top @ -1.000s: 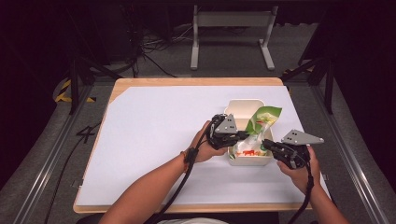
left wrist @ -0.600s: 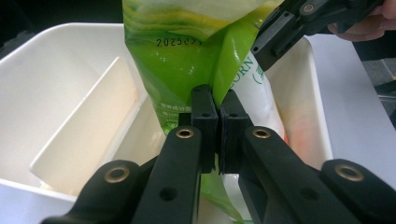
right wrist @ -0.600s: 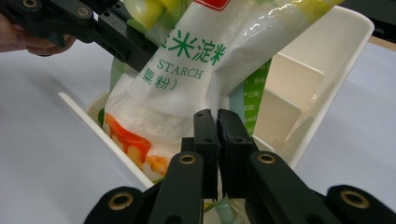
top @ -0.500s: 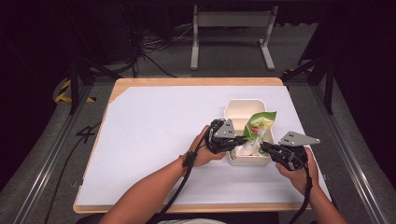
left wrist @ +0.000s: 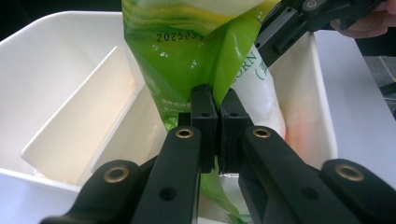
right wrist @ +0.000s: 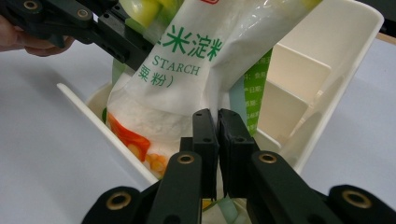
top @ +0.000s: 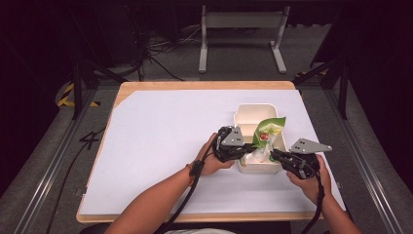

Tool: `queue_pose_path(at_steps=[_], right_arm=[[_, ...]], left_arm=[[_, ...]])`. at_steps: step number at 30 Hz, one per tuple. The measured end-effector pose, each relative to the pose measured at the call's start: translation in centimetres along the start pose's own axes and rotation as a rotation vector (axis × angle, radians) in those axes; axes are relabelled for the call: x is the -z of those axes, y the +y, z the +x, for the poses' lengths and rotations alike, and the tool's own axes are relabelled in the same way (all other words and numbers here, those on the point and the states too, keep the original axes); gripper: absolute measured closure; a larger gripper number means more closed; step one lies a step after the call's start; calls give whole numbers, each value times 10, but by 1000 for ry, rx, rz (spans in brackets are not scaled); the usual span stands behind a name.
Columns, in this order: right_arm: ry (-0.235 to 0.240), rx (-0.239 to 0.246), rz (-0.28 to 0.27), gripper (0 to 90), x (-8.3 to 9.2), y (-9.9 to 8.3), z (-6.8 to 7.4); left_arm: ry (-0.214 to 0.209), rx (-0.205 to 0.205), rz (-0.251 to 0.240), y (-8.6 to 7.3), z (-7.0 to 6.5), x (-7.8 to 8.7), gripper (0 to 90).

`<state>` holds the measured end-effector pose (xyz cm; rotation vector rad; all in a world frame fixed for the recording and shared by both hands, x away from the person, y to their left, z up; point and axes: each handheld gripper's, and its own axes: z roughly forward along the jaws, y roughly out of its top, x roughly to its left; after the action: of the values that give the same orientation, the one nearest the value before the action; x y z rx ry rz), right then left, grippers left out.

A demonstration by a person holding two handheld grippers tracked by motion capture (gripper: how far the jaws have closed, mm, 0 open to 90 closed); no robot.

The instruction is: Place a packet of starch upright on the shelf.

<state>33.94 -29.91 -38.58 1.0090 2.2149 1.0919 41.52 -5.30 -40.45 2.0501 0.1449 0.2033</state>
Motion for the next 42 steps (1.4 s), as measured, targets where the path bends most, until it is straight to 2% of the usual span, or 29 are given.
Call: queue_pose_path(at_steps=[13,24,28,42], right_arm=[[-8,11,5,832,0,1,1],[-11,9,-1,820,0,2,1],[-12,15,-10,816,2,4,1],[-30,21,-33,797,5,9,2]], left_arm=[[19,-9,25,2,-2,1,868],[4,20,28,3,0,2,855],[-11,33,25,3,1,5,843],[2,18,-2,9,0,20,811]])
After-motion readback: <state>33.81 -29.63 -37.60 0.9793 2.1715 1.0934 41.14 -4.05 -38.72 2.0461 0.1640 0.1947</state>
